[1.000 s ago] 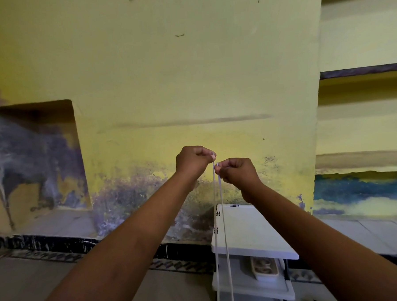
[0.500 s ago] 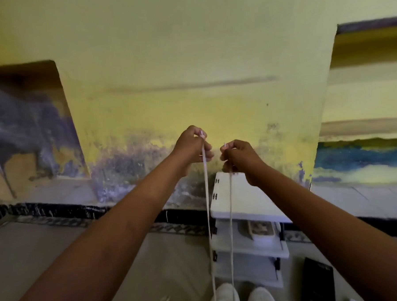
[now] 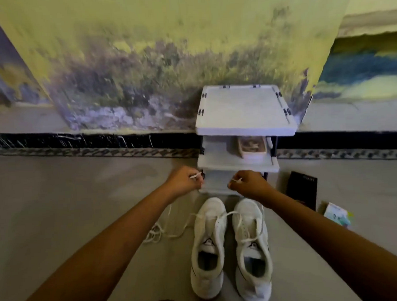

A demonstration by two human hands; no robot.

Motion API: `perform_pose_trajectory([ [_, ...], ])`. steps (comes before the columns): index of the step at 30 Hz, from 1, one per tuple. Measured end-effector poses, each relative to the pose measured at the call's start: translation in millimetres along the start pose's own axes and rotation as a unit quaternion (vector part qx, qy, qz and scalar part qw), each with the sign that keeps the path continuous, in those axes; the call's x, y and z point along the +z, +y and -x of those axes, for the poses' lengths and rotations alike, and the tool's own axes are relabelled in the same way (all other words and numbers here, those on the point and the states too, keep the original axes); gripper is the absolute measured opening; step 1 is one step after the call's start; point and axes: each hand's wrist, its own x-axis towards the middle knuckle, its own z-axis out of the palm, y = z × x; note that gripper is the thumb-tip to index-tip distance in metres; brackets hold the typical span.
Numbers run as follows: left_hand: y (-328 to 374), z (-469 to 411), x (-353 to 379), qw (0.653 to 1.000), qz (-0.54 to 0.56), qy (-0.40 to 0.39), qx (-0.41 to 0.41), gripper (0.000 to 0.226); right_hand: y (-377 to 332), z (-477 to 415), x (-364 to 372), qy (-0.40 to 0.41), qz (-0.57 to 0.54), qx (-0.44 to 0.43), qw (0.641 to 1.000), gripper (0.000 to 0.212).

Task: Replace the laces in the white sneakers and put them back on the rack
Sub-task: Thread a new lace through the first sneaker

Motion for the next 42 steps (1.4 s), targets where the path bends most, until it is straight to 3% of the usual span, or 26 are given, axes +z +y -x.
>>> perform_pose_trajectory([
  [8, -73, -30, 92, 0.984, -0.144, -0.094, -0.053, 0.009, 65, -24, 73, -0.174, 0.095, 0.011, 0.98, 0.058],
  [13, -90, -41, 129, 0.964, -0.243, -0.084, -0.063, 0.02, 85, -33, 100, -0.179, 0.137, 0.037, 0.973, 0.058],
  [17, -91, -43, 141, 0.95, -0.306, -0.053, -0.028, 0.022, 93, -35, 112, -0.134, 0.121, 0.065, 0.981, 0.054],
  [26, -100, -41, 140, 0.992, -0.105, -0.05, -0.058, 0.01, 92, -35, 116, -0.112, 0.121, 0.065, 0.984, 0.052],
  [42, -109, -37, 135, 0.992, 0.066, -0.056, -0.09, 0.009, 94, -47, 121, -0.164, 0.109, 0.054, 0.979, 0.053],
])
